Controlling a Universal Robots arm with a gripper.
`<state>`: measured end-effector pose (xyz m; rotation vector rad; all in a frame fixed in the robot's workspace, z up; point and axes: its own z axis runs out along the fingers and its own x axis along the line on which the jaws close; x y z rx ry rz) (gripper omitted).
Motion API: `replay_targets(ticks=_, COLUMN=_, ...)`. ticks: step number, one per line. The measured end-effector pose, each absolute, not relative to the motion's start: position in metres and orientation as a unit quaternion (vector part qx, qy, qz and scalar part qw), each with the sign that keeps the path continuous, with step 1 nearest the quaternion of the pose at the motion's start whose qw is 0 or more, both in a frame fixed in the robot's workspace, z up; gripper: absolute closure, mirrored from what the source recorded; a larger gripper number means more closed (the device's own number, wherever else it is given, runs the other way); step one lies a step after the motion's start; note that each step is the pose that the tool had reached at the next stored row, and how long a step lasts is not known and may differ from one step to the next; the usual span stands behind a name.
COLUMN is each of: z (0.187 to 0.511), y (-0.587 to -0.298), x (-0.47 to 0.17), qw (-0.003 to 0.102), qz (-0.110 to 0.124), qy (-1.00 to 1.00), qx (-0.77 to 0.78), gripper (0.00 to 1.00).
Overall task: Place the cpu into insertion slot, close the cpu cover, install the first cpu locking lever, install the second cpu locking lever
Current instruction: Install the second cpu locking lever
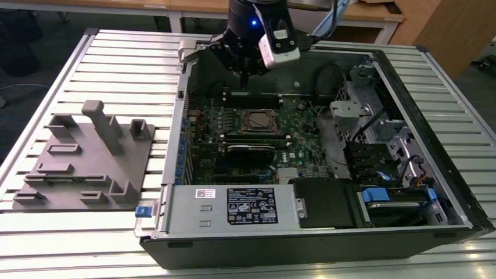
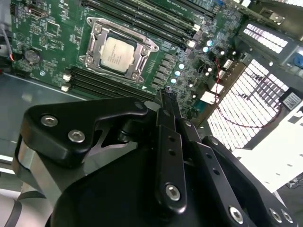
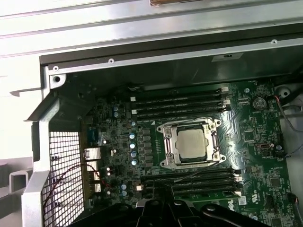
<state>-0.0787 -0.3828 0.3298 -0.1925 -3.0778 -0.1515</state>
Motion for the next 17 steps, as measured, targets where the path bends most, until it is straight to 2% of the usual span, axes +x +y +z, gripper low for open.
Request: replay_targets(ticks=17, z=0.329, y=-0.3828, x=-0.0727, qw=0.027, qz=-0.049, qy=-0.996, qx=-0.062, gripper=0.89)
